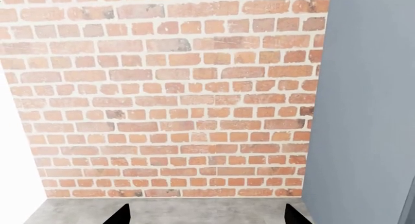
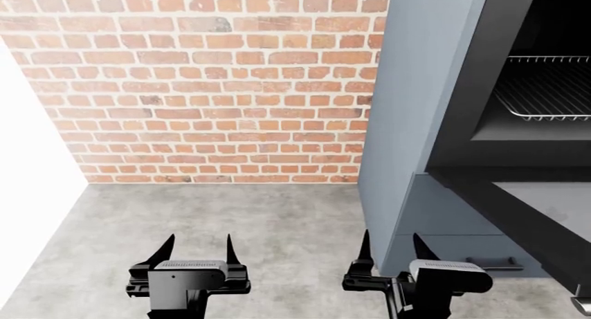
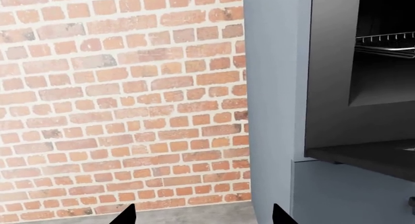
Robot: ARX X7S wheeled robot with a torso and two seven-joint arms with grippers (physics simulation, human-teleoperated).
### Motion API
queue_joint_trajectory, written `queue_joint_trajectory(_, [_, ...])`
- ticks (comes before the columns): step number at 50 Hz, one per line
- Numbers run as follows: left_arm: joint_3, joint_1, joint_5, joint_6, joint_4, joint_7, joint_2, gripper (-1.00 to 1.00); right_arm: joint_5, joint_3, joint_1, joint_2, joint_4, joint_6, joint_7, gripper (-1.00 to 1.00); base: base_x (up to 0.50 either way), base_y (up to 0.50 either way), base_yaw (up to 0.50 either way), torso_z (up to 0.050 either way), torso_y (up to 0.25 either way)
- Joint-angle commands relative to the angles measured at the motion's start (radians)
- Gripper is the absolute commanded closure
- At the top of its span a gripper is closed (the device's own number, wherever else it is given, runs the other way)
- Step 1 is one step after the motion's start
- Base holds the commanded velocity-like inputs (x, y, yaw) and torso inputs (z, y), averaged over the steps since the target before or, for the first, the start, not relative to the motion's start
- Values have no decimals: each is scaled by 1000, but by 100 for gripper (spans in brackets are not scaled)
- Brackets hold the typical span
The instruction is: Fully slide the oven rack out.
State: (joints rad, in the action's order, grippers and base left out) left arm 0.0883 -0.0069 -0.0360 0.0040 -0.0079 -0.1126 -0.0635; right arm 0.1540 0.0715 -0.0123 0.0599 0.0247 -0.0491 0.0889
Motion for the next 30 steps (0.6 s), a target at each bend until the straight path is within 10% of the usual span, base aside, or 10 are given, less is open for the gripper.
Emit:
queue_joint_trajectory(1, [20, 1, -12, 5, 1, -23, -15, -100, 4, 44, -39, -8, 40, -23, 24, -100, 0, 0, 0, 50, 0])
queue_joint_trajectory(19, [36, -2, -43, -50, 36, -48, -36, -100, 43, 79, -34, 11, 46, -44, 49, -100, 0, 0, 0, 50, 0])
queue_joint_trajectory(30, [-15, -169, -138, -871, 627, -109, -112, -100, 255, 32, -74, 135, -597, 567, 177, -100, 0, 0, 0, 1, 0])
